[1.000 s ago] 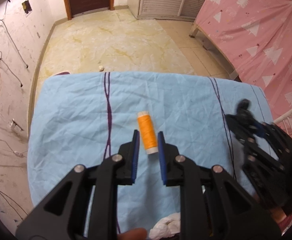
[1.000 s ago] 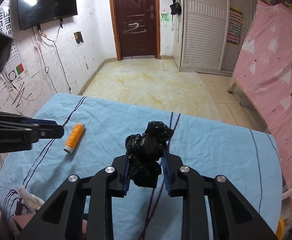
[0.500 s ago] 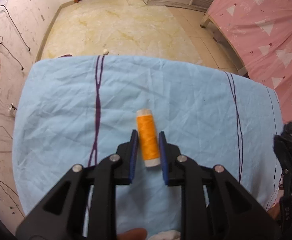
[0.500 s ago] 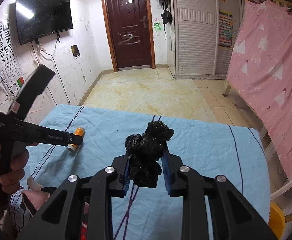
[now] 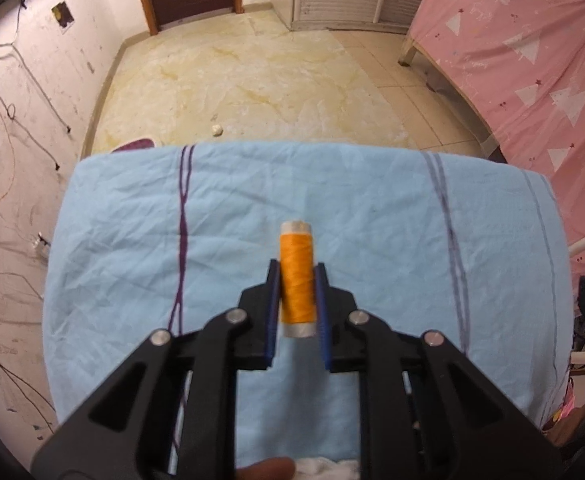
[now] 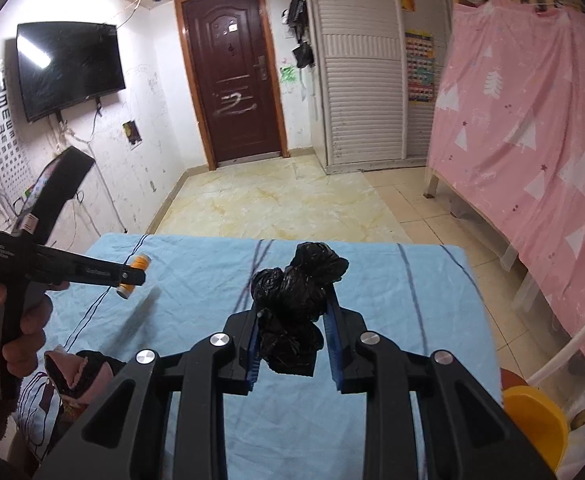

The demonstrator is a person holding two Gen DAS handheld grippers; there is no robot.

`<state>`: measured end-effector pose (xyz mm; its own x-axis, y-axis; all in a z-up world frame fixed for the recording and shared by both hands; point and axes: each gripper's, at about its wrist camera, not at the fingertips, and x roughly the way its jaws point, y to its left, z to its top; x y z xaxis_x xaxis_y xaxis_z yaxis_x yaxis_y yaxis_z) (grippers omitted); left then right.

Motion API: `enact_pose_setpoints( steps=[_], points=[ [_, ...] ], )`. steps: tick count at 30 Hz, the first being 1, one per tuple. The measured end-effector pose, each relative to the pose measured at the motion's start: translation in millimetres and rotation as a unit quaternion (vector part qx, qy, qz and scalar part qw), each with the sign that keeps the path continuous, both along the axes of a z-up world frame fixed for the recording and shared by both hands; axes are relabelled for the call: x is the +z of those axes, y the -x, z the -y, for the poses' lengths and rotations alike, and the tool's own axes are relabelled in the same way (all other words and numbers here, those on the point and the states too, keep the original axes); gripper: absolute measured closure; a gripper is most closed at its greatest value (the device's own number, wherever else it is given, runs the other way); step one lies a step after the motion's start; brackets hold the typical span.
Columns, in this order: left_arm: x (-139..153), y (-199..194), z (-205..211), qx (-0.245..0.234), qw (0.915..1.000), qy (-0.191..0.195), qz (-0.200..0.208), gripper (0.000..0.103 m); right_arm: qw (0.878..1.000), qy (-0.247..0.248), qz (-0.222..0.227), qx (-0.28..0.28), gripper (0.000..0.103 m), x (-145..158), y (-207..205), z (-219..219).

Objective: Collect trash
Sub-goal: 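Carry both items over the yellow bin and open both tools to drop them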

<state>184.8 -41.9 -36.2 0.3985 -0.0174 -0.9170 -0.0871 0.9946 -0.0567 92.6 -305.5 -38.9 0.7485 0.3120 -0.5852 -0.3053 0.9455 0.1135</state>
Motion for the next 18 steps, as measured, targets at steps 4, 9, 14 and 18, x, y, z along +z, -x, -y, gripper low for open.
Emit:
enact_pose_setpoints(
  steps=[4, 9, 14, 18],
  points=[
    [22.1, 9.9, 32.4, -0.031, 0.9993, 0.0, 0.021, 0.088, 1.0, -0.011, 0.003, -0.027, 0.082, 0.5, 11.8, 34.1],
    [45.1, 22.2, 82.7, -0.078, 0.9961, 0.0, 0.042, 0.088, 0.997, -0.024, 0.013, -0.07, 0.082, 0.1, 35.5, 85.1],
    [57.1, 33.2, 141.7, -0.127, 0.9905, 0.009, 0.051, 0.088, 0.992, -0.04, 0.021, -0.12, 0.082, -5.0, 58.6, 141.4],
    [59.6, 45.3, 191.1, -0.171, 0.9839, 0.013, 0.051, 0.088, 0.987, -0.035, 0.02, -0.155, 0.082, -14.8, 73.8, 181.1]
  ],
)
